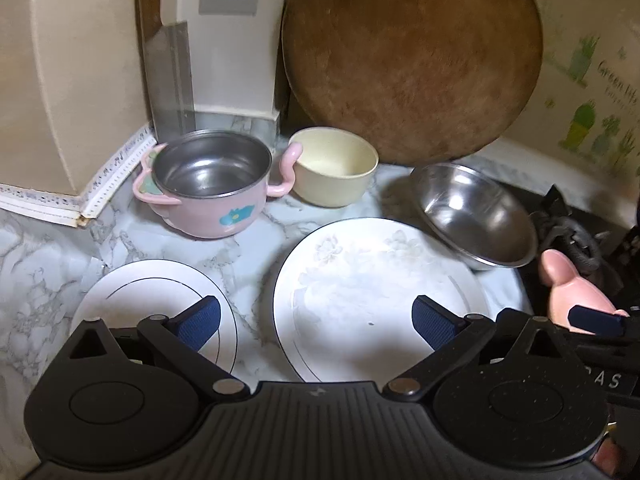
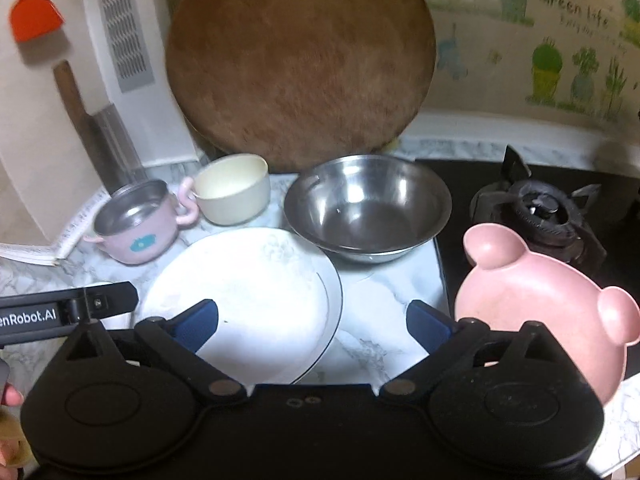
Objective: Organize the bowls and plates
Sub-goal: 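Move both grippers forward over the white plates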
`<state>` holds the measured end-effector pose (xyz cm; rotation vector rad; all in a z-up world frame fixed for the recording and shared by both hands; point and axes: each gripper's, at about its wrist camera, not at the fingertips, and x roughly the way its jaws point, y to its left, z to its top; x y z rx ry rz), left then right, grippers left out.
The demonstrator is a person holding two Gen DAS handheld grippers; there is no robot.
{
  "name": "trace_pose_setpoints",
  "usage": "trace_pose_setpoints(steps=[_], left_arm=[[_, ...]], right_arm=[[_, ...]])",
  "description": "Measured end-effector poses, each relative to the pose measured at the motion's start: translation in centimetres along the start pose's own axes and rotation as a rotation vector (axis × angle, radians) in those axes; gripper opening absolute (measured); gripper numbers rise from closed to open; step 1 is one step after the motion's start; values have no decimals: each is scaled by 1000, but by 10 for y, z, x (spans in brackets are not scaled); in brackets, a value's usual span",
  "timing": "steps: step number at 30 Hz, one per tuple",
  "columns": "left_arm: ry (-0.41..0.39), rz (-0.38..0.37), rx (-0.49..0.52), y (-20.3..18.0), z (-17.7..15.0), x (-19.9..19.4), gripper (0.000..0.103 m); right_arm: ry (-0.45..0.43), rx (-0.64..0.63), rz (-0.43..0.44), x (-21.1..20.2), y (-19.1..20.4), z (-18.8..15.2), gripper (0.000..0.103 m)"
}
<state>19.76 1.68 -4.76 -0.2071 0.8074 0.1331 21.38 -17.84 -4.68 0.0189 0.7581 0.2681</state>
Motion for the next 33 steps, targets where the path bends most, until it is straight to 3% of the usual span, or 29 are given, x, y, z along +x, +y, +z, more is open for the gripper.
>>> trace_pose_setpoints(steps=[9, 12, 17, 25, 33], left_arm=[[95, 30, -18, 6, 14, 52, 102], [102, 75, -6, 4, 16, 63, 102], [128, 96, 10, 2, 19, 78, 101], [189, 60, -24, 11, 21, 97, 64], [223, 22, -44, 13, 15, 101, 40]], right_arm=[[104, -26, 2, 51, -9, 13, 95], [140, -41, 2, 67, -11, 15, 92], [196, -35, -5, 87, -18, 16, 84], [244, -19, 33, 102, -20, 18, 59], [270, -27, 60, 105, -18, 14, 41]])
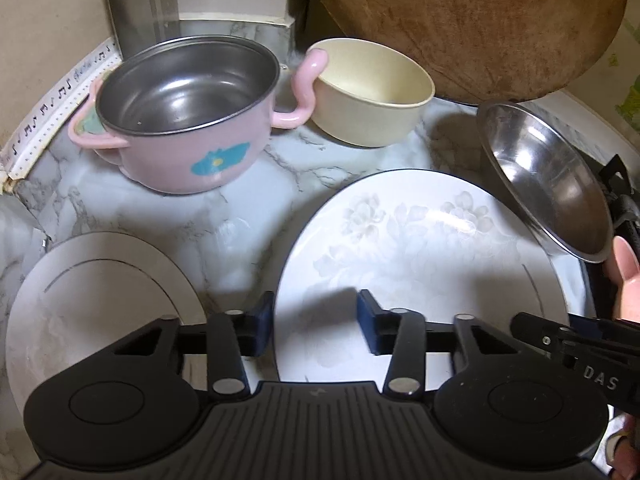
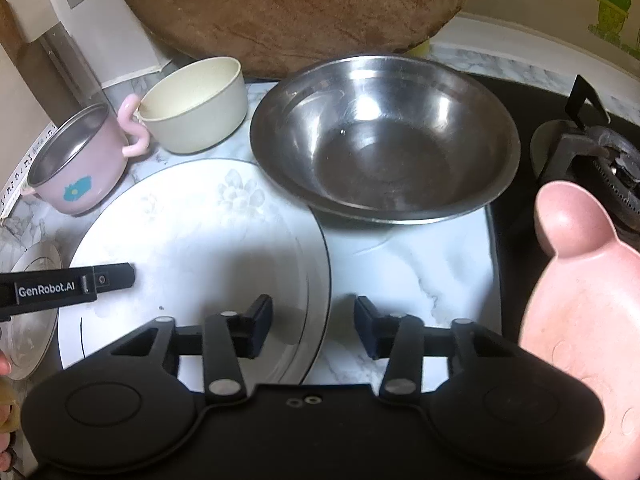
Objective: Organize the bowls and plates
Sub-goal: 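Move both grippers forward over the white plates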
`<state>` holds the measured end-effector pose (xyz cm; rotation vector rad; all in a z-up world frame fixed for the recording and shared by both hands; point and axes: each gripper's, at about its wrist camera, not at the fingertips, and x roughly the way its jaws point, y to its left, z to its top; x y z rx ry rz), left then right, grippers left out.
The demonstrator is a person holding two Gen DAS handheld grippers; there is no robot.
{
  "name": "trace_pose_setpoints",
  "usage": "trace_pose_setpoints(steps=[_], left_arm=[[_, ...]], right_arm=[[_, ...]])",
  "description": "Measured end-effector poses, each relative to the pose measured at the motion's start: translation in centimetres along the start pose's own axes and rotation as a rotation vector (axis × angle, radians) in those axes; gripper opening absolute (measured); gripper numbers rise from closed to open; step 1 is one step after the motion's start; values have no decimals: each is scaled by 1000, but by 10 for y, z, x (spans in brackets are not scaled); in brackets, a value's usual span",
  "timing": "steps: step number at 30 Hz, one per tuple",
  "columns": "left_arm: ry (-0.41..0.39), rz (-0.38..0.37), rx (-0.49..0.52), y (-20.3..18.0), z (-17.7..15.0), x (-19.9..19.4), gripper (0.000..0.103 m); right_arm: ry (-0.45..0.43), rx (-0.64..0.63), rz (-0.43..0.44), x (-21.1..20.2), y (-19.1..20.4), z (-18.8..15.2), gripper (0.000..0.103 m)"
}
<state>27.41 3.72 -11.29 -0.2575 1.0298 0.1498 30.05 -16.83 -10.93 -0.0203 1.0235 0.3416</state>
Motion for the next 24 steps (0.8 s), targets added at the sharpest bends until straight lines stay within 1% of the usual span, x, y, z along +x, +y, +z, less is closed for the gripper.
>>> trace_pose_setpoints(steps=[3, 4, 6, 8, 15, 24], left_arm=[[-5, 6, -1, 1, -1, -2, 35], [-8, 6, -2, 2, -2, -3, 33], [-8, 20, -8, 3, -3, -5, 30], [-12, 24, 10, 2, -5, -7, 29], [0, 4, 28, -2, -19, -17, 27], [31, -14, 71, -14, -56, -41, 27]], right_arm=[[-6, 4, 12, -2, 0, -1, 33], [-6, 7, 18, -3, 0, -1, 28], [-13, 13, 15, -5, 0, -2, 26], [-20, 22, 14, -7, -1, -3, 23], [-16, 34, 14, -17, -7, -15, 21], [10, 55, 16, -43, -19, -50, 20]])
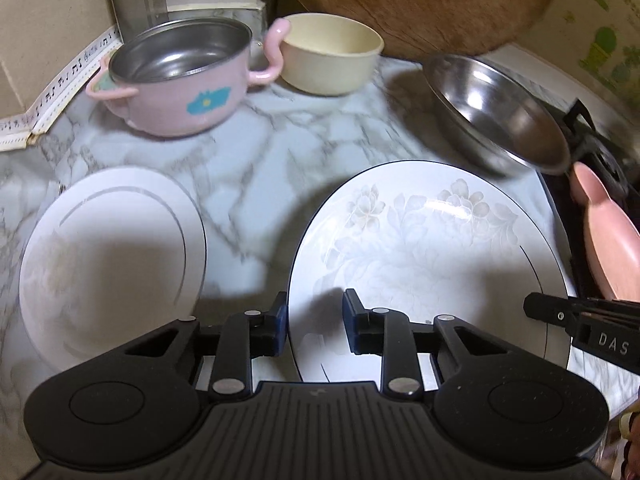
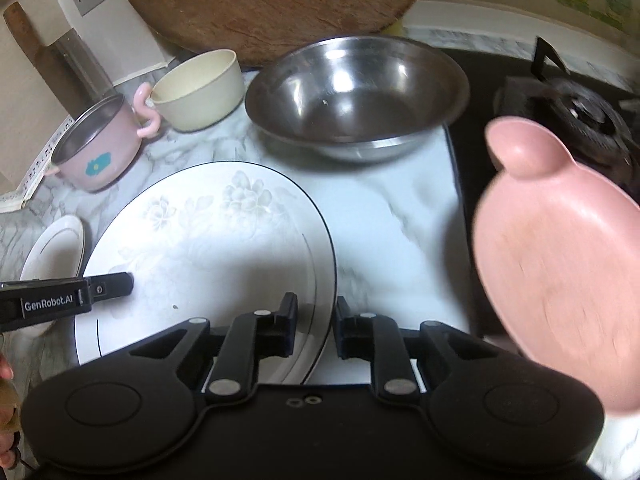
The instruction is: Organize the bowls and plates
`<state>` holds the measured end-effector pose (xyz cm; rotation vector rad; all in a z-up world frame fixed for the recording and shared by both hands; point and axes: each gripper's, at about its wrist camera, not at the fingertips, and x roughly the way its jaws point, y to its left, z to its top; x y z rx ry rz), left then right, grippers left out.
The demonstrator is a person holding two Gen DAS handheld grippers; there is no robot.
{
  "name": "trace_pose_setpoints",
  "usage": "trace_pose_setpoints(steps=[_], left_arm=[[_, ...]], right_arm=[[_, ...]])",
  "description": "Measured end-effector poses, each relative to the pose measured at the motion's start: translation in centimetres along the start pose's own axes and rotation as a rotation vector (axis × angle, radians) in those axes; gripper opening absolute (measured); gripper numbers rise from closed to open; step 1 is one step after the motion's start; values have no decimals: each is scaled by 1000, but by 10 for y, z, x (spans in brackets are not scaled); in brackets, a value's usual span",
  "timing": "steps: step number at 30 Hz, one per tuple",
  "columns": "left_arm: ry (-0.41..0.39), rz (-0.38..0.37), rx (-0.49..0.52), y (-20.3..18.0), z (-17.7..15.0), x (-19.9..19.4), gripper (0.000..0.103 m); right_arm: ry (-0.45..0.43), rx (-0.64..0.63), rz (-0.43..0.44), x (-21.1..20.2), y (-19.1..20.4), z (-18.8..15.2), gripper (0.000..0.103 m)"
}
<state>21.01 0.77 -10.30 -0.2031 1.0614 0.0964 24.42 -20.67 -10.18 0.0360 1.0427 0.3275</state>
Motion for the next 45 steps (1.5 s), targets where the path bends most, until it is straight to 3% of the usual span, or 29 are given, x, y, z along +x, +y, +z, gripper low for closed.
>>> trace_pose_setpoints(steps=[8, 18, 30, 32, 34, 36, 45], left_arm=[[19, -12, 21, -7, -26, -15, 27], [-5, 1, 33, -8, -31, -18, 27], [-81, 14, 5, 9, -34, -49, 28], [-101, 14, 1, 13, -34, -56, 34], [-125, 15, -10, 17, -35, -64, 54], [-159, 29, -23, 22, -36, -73, 65], [-242, 65, -60, 54, -44, -105, 75]], right_arm=[[19, 4, -10, -21, -1, -26, 20], [5, -6, -17, -24, -1, -32, 21], [-98, -80, -54, -57, 9, -28, 21], [-125, -109, -50, -63, 16, -27, 21], [-141, -125, -39, -67, 23, -27, 21], [-153, -141, -29, -70, 29, -26, 21], [-216, -221, 46, -79, 69, -22, 22]])
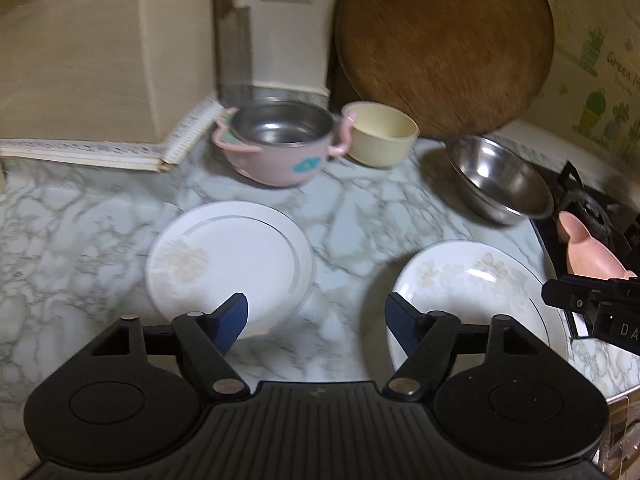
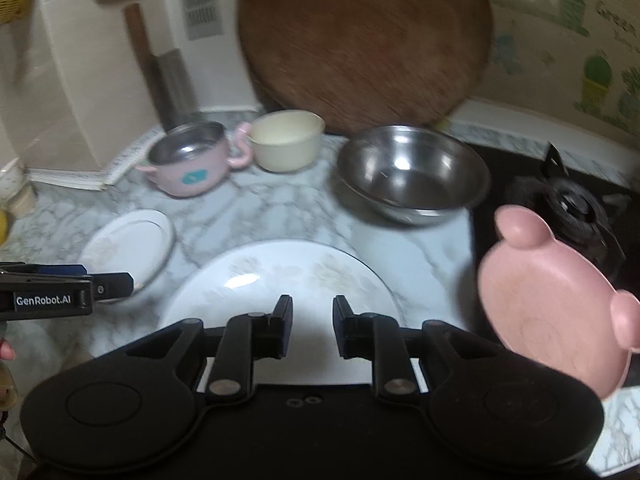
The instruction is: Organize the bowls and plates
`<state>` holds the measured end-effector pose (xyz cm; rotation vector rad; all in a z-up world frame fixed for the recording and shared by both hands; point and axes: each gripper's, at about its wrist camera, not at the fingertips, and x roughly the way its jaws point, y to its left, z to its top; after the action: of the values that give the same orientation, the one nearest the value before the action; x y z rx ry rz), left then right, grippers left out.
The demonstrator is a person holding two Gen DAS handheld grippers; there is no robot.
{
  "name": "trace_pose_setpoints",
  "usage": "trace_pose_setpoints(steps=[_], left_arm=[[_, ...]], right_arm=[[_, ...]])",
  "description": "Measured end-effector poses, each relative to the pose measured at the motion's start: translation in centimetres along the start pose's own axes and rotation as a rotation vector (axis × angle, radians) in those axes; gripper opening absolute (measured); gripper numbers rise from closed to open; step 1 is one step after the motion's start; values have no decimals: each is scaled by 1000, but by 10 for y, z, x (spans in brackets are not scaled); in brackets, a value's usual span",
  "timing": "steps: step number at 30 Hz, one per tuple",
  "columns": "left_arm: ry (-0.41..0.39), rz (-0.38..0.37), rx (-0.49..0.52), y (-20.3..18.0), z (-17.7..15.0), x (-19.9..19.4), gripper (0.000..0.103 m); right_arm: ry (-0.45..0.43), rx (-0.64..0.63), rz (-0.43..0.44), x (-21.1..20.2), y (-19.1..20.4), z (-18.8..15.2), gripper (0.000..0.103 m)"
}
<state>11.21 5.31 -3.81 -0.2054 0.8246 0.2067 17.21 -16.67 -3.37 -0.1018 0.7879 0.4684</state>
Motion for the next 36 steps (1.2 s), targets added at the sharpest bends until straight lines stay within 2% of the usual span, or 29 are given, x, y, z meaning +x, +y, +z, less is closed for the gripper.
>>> trace_pose_setpoints(steps=[6, 12, 16, 18, 19, 20, 21, 22, 28, 36], left_arm=[[-50, 46, -22, 28, -2, -18, 75], [-58, 94, -65, 60, -5, -23, 79], [-63, 111, -103, 80, -7, -25, 79], [-65, 118, -117, 89, -6, -24, 79], [-64, 119, -121, 93, -6, -22, 79], [-63, 124, -124, 95, -6, -21, 79], [-62, 129, -128, 99, -5, -19, 79], [-58, 130, -129, 102, -5, -15, 79], [-17, 145, -165, 124, 1, 16, 79], [63, 143, -197, 138, 10, 57, 79]], right_arm=[[-28, -34, 71, 5, 27, 9, 23], [-66, -82, 141, 11, 56, 20, 24], [-92, -109, 174, 20, 75, 28, 30], [-93, -120, 193, 26, 84, 32, 38], [-89, -120, 198, 31, 88, 34, 53], [-87, -119, 212, 35, 92, 36, 77], [-79, -128, 219, 39, 97, 38, 93], [-83, -135, 213, 43, 101, 39, 100], [-27, -193, 165, 84, 123, 52, 101], [161, -122, 185, 140, 129, 67, 99]])
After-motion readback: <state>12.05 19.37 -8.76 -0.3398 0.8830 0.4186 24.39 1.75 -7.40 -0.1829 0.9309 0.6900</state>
